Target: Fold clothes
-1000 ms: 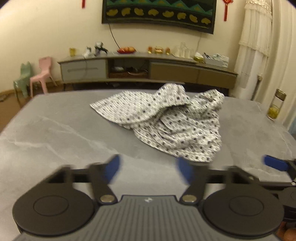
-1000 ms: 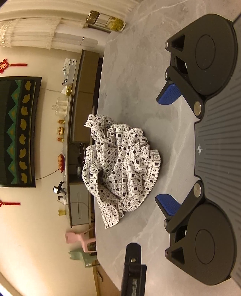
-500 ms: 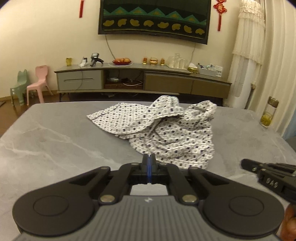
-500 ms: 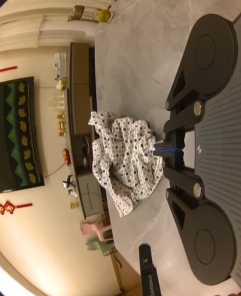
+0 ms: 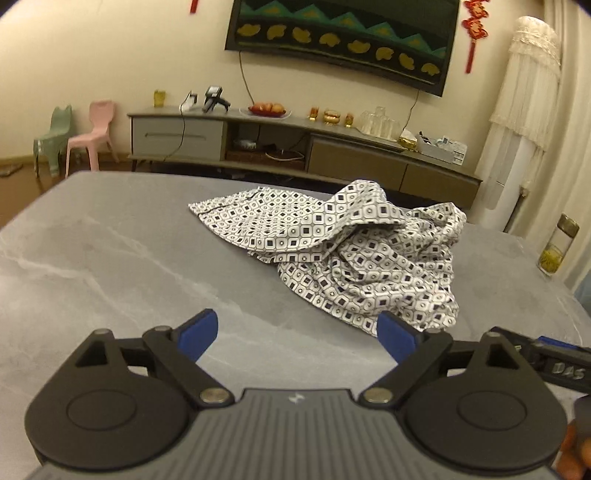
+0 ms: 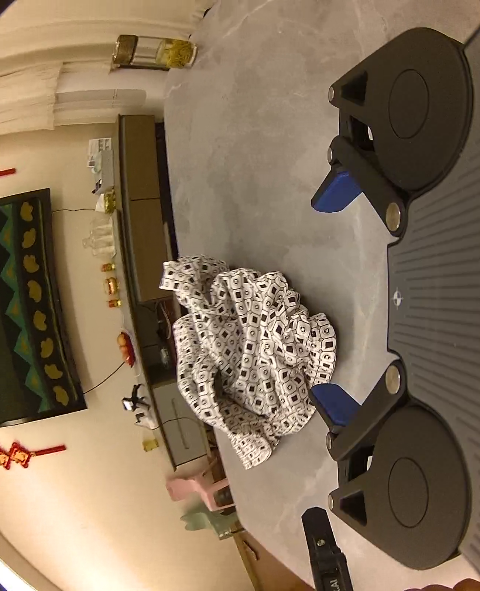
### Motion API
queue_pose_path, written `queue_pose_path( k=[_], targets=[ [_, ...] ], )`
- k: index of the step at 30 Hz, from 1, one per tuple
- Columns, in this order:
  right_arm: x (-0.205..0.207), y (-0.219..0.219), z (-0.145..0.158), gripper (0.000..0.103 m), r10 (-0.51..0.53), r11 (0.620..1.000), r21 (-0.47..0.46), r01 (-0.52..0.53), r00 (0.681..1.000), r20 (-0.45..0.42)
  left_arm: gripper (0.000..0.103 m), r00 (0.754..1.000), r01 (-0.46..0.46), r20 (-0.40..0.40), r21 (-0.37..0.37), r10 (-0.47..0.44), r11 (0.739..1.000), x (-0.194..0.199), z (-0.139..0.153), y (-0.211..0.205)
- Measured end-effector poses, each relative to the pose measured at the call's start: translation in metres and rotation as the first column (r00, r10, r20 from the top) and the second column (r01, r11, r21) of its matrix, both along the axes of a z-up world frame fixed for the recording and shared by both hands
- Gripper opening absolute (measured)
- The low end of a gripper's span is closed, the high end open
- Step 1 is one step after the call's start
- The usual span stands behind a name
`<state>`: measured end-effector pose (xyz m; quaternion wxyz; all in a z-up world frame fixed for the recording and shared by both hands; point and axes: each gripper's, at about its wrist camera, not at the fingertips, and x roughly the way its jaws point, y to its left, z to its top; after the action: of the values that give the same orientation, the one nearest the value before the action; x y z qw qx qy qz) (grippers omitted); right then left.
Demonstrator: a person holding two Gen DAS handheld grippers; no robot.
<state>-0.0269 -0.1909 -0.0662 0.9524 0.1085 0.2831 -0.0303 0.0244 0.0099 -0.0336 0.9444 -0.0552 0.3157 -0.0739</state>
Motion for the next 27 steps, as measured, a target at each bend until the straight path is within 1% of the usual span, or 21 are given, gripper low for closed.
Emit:
queue_pose_path(
  k=[2, 6, 7, 9, 10, 11, 12, 13, 14, 15, 16, 17, 18, 19, 20, 21, 22, 24, 25, 26, 27],
  targets=[
    [0.017, 0.004, -0.005, 0.100, 0.009, 1.000, -0.029, -0.009, 1.000, -0.010, 0.096, 1.000, -0.020, -0.010, -0.023, 0.019, 1.000, 0.008, 0.000, 0.006],
    [0.067, 0.008, -0.020, 0.101, 0.023, 0.992, -0.123, -0.025, 1.000, -0.019, 0.096, 0.998, -0.057, -0.025, -0.083, 0.056, 0.995, 0.026, 0.003, 0.024],
    [0.081, 0.010, -0.025, 0.101, 0.023, 0.991, -0.131, -0.026, 0.999, -0.025, 0.096, 0.997, -0.069, -0.027, -0.091, 0.067, 0.993, 0.030, 0.003, 0.028],
    [0.106, 0.014, -0.035, 0.099, 0.052, 0.992, -0.111, -0.056, 0.998, -0.038, 0.096, 0.996, -0.089, -0.034, -0.106, 0.086, 0.990, 0.037, 0.002, 0.035],
    [0.115, 0.018, -0.040, 0.087, 0.078, 0.992, -0.099, -0.083, 0.996, -0.050, 0.095, 0.995, -0.097, -0.037, -0.109, 0.094, 0.989, 0.040, 0.001, 0.038],
    [0.123, 0.021, -0.043, 0.069, 0.105, 0.990, -0.091, -0.111, 0.992, -0.069, 0.095, 0.994, -0.107, -0.035, -0.110, 0.103, 0.988, 0.042, 0.001, 0.042],
    [0.126, 0.023, -0.040, 0.020, 0.127, 0.988, -0.080, -0.133, 0.989, -0.071, 0.094, 0.994, -0.111, -0.027, -0.109, 0.109, 0.988, 0.044, 0.001, 0.045],
    [0.124, 0.025, -0.030, 0.013, 0.141, 0.987, -0.066, -0.145, 0.989, -0.051, 0.093, 0.993, -0.115, -0.017, -0.108, 0.114, 0.987, 0.045, 0.002, 0.048],
    [0.121, 0.026, -0.019, 0.010, 0.155, 0.986, -0.053, -0.157, 0.987, -0.030, 0.091, 0.992, -0.124, -0.009, -0.105, 0.123, 0.987, 0.047, 0.003, 0.050],
    [0.113, 0.028, 0.000, 0.009, 0.178, 0.984, -0.033, -0.178, 0.984, 0.016, 0.090, 0.991, -0.132, -0.001, -0.113, 0.133, 0.985, 0.048, 0.005, 0.053],
    [0.095, 0.033, 0.033, 0.008, 0.224, 0.974, -0.014, -0.224, 0.969, 0.106, 0.090, 0.990, -0.141, 0.006, -0.122, 0.142, 0.983, 0.048, 0.007, 0.056],
    [0.070, 0.040, 0.067, 0.008, 0.286, 0.957, -0.017, -0.289, 0.935, 0.209, 0.090, 0.988, -0.149, 0.014, -0.131, 0.152, 0.980, 0.048, 0.009, 0.059],
    [0.041, 0.044, 0.097, 0.008, 0.339, 0.937, -0.023, -0.349, 0.892, 0.298, 0.090, 0.989, -0.142, 0.009, -0.131, 0.144, 0.981, 0.049, 0.007, 0.056],
    [0.013, 0.044, 0.118, 0.008, 0.373, 0.920, -0.017, -0.393, 0.857, 0.355, 0.090, 0.991, -0.133, 0.002, -0.129, 0.135, 0.983, 0.050, 0.005, 0.053],
    [-0.010, 0.040, 0.128, 0.008, 0.383, 0.911, -0.010, -0.412, 0.838, 0.387, 0.090, 0.992, -0.125, -0.004, -0.127, 0.126, 0.984, 0.050, 0.003, 0.050],
    [-0.026, 0.033, 0.128, 0.008, 0.372, 0.916, -0.012, -0.401, 0.840, 0.394, 0.090, 0.993, -0.117, -0.011, -0.126, 0.116, 0.985, 0.051, 0.001, 0.047],
    [-0.032, 0.025, 0.119, 0.008, 0.342, 0.932, -0.018, -0.361, 0.866, 0.366, 0.090, 0.994, -0.108, -0.017, -0.124, 0.107, 0.986, 0.052, -0.002, 0.044],
    [-0.014, 0.007, 0.087, 0.008, 0.244, 0.969, -0.023, -0.245, 0.947, 0.207, 0.090, 0.996, -0.091, -0.030, -0.122, 0.088, 0.988, 0.053, -0.006, 0.037],
    [-0.003, -0.003, 0.072, 0.008, 0.189, 0.982, -0.027, -0.187, 0.974, 0.122, 0.090, 0.997, -0.071, -0.040, -0.116, 0.067, 0.991, 0.052, -0.010, 0.031],
    [0.003, -0.013, 0.061, 0.008, 0.149, 0.989, -0.025, -0.147, 0.987, 0.067, 0.090, 0.998, -0.050, -0.044, -0.106, 0.046, 0.993, 0.051, -0.014, 0.025],
    [0.002, -0.022, 0.057, 0.008, 0.132, 0.991, -0.012, -0.132, 0.990, 0.052, 0.091, 0.999, -0.032, -0.040, -0.097, 0.028, 0.995, 0.050, -0.016, 0.019]
  ],
)
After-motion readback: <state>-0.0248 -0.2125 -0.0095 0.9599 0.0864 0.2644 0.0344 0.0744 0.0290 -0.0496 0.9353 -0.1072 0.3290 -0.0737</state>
